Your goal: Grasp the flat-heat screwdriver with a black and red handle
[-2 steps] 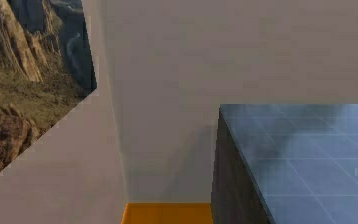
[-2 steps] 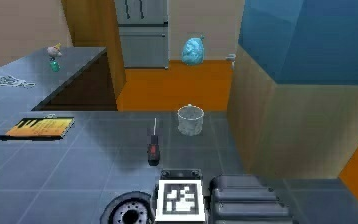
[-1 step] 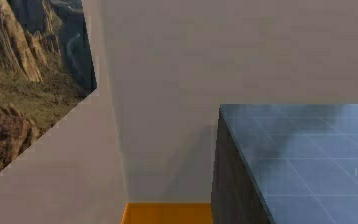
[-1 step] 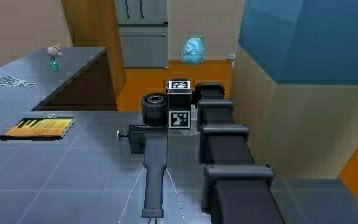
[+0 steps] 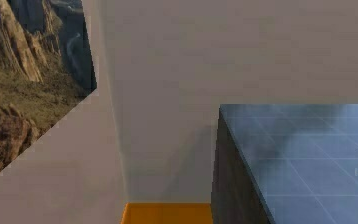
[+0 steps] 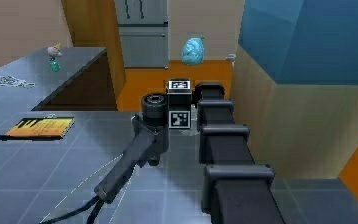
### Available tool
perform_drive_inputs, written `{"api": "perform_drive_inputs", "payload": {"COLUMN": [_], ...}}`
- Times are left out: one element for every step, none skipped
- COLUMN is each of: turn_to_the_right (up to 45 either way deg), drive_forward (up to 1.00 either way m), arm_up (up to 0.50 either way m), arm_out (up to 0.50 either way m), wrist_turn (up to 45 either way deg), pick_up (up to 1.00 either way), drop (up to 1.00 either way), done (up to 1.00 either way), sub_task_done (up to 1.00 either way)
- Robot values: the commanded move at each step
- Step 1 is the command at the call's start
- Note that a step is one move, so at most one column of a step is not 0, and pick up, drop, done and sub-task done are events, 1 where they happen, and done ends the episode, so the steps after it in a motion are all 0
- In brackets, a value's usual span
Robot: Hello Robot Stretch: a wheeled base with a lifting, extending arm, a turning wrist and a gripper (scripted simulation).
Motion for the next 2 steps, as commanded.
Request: {"api": "perform_drive_inputs", "payload": {"turn_to_the_right": [0.0,0.0], "drive_forward": [0.00,0.00], "arm_up": [0.00,0.00], "arm_out": [0.00,0.00], "wrist_turn": [45.0,45.0], "pick_up": [0.00,0.00], "drop": [0.00,0.00], "done": [0.00,0.00], "sub_task_done": [0.00,0.00]}}
